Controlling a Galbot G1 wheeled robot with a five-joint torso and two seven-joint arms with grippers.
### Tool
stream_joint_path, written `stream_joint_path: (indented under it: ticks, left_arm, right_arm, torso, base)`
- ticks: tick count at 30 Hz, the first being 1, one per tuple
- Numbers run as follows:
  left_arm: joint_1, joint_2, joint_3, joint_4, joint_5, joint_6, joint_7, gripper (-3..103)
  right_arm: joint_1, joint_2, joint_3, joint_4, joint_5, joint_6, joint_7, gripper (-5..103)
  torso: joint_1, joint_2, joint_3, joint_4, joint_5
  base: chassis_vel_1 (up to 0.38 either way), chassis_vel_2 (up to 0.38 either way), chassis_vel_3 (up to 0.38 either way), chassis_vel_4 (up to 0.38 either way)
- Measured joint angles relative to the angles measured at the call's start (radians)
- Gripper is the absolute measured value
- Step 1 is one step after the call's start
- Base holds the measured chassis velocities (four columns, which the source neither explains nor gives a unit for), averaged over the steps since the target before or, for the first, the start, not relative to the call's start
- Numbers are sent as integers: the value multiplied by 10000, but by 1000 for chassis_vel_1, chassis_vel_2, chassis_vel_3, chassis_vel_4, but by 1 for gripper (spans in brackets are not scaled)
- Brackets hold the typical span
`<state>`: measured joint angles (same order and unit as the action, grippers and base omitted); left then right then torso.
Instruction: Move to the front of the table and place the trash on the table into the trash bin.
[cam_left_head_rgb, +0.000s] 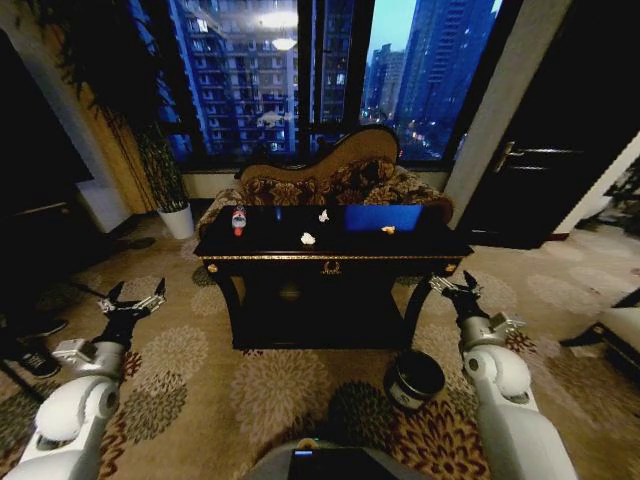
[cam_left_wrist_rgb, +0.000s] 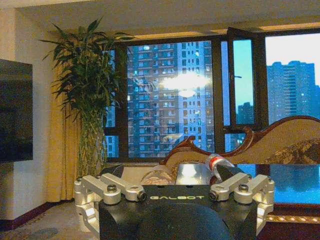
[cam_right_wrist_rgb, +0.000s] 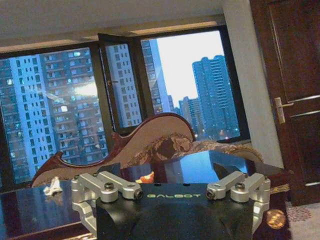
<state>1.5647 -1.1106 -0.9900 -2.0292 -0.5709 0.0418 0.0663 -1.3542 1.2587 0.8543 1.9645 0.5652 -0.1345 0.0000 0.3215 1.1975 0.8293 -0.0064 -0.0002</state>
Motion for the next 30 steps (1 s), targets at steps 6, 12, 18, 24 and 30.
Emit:
stream_joint_path:
  ticks: [6,12,18,24,30]
  left_arm:
    - [-16,-44,12,-130,-36,-6,-125,100]
    - [7,-168,43,-302,-61,-16,-209,100]
    - [230,-278,-46,-552,-53,-6,-206,100]
    - [304,-262,-151,-652,-83,44,-205,100]
    - [192,-27,-259,-736,-361,344,-320,100]
  right_arm:
    - [2,13,-12,-139,2,168,0,100]
    - [-4,-11,-10,-156,93,299,0,100]
    - [70,-57,34,-21,411,146,0,100]
    - [185,-86,14,158,479,-170,0,100]
    - [535,-162,-141,236,457,-568,0,100]
  torso:
    - [1,0,0,-3,-2]
    - [0,0,0,-1,2]
    - [9,-5,4,-1,2]
    - [-6,1,-3,-2,-1]
    - [-10,5,-4,1,0]
  base:
    - [-247,209,213,-233]
    - [-228,209,219,-214]
    - [-146,137,139,-134]
    - [-16,7,12,-15]
    - [24,-20,-20,22]
